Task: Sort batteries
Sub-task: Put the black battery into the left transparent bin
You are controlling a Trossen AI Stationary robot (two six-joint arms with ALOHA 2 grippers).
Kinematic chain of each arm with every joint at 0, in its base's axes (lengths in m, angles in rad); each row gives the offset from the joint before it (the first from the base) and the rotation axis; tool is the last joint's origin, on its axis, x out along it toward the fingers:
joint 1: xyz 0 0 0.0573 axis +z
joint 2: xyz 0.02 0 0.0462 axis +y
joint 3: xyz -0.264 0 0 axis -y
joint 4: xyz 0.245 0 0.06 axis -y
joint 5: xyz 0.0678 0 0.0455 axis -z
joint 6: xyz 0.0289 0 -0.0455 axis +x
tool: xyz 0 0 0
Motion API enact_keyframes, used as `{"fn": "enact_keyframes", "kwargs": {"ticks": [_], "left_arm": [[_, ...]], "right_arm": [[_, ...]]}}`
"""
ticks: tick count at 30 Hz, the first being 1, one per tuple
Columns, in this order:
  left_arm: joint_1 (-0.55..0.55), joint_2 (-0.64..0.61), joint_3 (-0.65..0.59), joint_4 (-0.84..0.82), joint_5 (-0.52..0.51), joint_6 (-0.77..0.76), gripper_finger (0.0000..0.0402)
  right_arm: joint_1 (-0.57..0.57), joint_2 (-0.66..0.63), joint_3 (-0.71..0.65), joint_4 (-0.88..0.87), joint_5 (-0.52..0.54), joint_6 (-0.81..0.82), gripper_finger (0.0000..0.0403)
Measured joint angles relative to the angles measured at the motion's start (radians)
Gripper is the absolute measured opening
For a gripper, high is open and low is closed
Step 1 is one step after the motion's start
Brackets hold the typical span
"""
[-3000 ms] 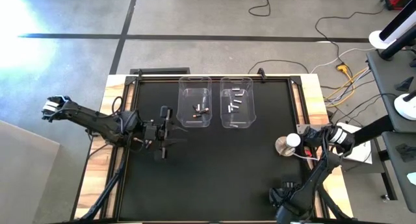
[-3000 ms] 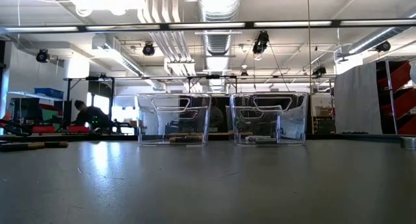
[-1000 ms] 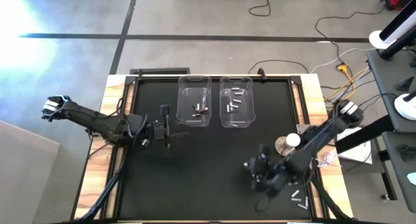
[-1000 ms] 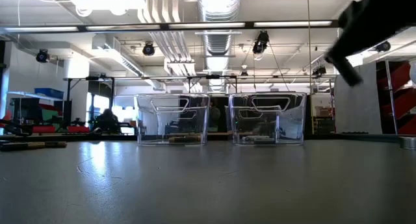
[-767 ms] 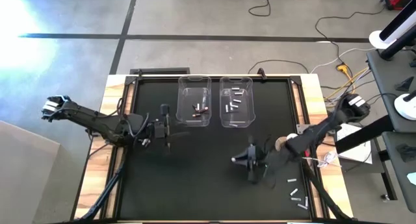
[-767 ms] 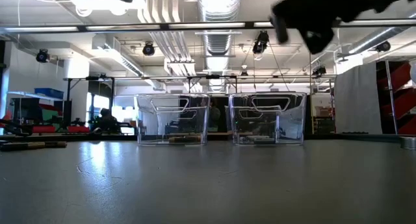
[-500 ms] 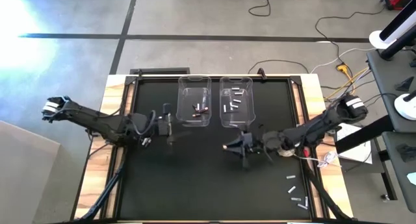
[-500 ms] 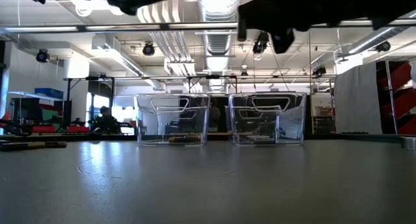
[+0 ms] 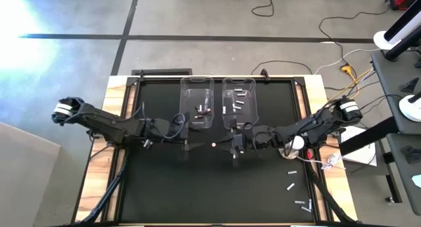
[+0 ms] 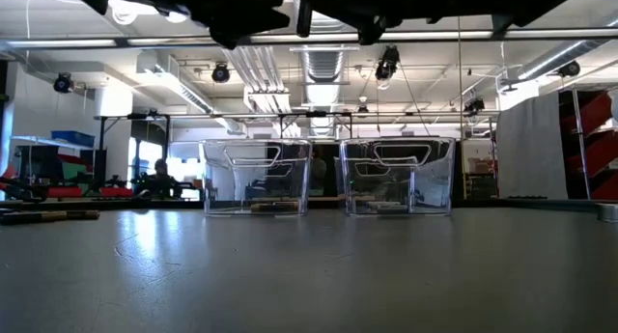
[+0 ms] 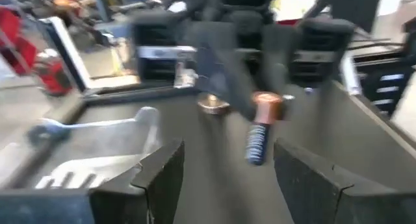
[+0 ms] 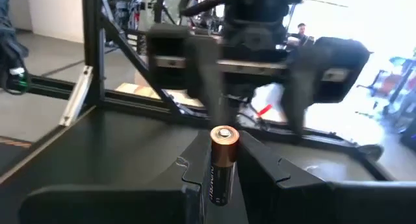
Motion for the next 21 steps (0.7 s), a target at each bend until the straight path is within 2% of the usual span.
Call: {"fn": "enact_keyframes", "kwargs": {"ticks": [9,16,21], "left_arm": [[0.003,0.117,0.093,-0.012,0.085,0.022,0.022],[0.008,0.168,0.191,-0.104,0.011,0.039,0.0214],[0.006,0.166,0.201,-0.12,0.011,0.035,0.0179]], "right_arm": [[-0.016,-0.014,0.002,0.013,0.005,-0.053,0.0054],[-0.016,-0.015,0.002,0.032,-0.001,-0.049,0.0054],[-0.016,-0.016,0.002,0.043,-0.001,-0.05,0.0054]]}}
